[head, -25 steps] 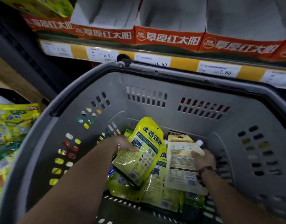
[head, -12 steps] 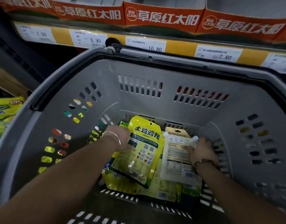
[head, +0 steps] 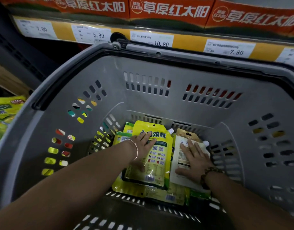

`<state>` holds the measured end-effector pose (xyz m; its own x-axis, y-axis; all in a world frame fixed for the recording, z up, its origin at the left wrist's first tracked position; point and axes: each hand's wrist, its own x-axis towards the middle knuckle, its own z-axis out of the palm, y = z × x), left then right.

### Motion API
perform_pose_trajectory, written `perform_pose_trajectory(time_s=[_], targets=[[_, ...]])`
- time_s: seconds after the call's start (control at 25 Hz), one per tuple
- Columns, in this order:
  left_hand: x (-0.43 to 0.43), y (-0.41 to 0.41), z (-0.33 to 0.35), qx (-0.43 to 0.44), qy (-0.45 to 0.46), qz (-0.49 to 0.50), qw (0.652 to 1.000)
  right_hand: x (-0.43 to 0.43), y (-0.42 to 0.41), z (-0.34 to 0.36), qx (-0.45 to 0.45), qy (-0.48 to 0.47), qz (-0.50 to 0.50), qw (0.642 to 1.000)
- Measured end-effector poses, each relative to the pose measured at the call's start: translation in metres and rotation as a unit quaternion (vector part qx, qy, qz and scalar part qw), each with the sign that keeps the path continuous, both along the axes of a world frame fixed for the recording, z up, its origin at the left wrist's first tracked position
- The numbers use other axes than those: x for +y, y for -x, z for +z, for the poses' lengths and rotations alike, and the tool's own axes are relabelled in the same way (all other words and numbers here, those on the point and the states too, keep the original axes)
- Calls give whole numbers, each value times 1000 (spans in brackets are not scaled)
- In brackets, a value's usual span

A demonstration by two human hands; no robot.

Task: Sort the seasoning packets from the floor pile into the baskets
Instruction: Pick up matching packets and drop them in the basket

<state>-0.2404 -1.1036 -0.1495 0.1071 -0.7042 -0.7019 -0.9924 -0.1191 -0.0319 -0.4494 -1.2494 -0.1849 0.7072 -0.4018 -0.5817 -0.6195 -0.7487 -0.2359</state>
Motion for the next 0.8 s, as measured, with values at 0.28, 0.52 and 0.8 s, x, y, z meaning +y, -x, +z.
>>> perform_pose_trajectory(time_s=[0.28, 0.52, 0.8], targets=[[-15, 18, 7, -34, -37, -5, 999, -4, 1, -3, 53, 44, 9, 998], [-14, 2, 50, 2, 2, -7, 1000, -4, -27, 43, -4, 22, -5, 1000], [12, -13, 154, 112, 249, 310, 911, 27, -70, 149, -153, 53, 13, 987]])
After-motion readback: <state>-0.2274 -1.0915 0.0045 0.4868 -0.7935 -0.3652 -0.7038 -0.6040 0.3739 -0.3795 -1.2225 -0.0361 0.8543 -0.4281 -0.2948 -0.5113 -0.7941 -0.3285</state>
